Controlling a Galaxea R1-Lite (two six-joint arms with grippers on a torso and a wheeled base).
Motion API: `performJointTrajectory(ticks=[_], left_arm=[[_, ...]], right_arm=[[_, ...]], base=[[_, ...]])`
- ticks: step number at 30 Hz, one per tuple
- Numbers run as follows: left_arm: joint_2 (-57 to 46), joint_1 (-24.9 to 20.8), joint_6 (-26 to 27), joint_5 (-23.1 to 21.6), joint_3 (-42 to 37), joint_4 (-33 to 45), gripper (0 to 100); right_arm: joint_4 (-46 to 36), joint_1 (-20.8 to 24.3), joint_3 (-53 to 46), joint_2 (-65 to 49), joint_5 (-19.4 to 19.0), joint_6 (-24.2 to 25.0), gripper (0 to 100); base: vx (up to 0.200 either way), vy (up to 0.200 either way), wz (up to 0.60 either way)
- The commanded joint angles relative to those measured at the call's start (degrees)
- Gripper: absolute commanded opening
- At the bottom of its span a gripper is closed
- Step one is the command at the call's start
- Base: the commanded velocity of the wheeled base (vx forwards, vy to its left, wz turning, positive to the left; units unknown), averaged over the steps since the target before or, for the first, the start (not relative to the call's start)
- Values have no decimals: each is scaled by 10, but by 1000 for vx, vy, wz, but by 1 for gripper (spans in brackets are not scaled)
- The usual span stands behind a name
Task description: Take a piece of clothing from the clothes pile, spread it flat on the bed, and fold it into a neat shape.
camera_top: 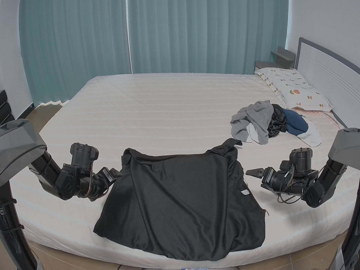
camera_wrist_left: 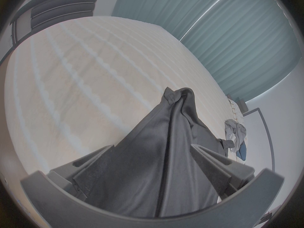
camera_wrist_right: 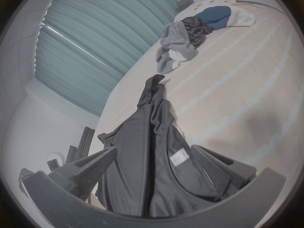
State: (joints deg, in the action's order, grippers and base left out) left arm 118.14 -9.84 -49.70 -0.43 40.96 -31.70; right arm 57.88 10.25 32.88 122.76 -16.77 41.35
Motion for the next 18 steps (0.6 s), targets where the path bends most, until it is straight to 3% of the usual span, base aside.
performJointTrajectory(ticks=[1,9,18], left_arm=[[-28,-4,-2,5,-70,-45,100],[-23,-9,-26,6,-108,-85,100],[-22,-13,-36,2,-154,-87,100]], right_arm=[[1,-5,-45,-25,-5,-1,100],[24,-2,-81,-37,-5,-1,100],[24,1,-109,-40,-5,0,100]], base=[[0,0,0],[0,0,0],[-200,0,0]])
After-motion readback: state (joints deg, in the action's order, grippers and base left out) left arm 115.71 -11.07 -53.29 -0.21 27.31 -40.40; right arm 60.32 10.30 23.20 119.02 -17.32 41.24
